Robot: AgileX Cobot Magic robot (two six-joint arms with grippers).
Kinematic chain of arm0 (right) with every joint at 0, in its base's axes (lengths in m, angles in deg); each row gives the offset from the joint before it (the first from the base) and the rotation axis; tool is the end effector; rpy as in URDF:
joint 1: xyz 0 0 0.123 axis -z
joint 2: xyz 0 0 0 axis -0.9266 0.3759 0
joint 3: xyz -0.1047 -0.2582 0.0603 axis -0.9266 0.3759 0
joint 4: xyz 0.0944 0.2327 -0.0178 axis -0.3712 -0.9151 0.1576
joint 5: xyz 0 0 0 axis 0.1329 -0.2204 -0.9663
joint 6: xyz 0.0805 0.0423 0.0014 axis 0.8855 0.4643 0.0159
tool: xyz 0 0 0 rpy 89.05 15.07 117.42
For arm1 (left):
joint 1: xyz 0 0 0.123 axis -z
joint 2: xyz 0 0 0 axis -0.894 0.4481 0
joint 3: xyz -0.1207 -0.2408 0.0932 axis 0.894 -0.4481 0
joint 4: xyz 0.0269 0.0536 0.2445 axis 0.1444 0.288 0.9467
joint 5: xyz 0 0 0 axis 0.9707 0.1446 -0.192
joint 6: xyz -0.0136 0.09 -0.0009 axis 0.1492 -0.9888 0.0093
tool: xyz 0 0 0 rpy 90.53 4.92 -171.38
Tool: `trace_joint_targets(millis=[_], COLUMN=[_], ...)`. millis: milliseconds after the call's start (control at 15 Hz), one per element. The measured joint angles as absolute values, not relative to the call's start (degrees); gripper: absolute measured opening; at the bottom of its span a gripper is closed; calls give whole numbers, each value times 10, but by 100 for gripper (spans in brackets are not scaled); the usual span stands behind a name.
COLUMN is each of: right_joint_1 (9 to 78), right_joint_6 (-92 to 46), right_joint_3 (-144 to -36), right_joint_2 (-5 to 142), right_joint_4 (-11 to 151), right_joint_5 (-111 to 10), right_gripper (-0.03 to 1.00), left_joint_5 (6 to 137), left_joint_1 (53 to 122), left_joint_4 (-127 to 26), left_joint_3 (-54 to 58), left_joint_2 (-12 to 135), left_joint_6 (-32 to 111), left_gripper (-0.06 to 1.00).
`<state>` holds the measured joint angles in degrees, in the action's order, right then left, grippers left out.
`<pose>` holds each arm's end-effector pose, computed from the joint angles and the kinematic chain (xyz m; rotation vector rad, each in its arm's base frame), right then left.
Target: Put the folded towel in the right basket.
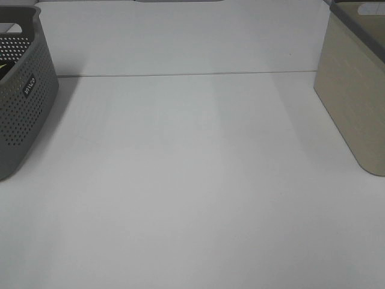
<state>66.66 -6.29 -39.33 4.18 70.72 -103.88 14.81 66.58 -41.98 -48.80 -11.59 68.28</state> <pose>0.0146 0.0106 0.2799 -0.1466 2.1965 0.1087 -0.0061 -0.0071 0.2783 0.1623 2.0234 -0.0845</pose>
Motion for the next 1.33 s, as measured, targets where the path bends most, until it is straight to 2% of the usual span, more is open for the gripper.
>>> trace_joint_targets(millis=[200,1333], right_joint_1=[667,667], right_joint_6=[-69,-70], right_joint_3=[-387,-386], right_joint_2=[-46,-48], right_joint_4=[707,707], right_joint_5=[-1028,-1027], right_gripper=[69,69], left_joint_5=[148,148], left_joint_1=[666,666], left_joint_4=[-420,-420], left_joint_3=[-488,-488], left_joint_2=[-116,-116], left_joint_6=[683,683], left_gripper=[98,98])
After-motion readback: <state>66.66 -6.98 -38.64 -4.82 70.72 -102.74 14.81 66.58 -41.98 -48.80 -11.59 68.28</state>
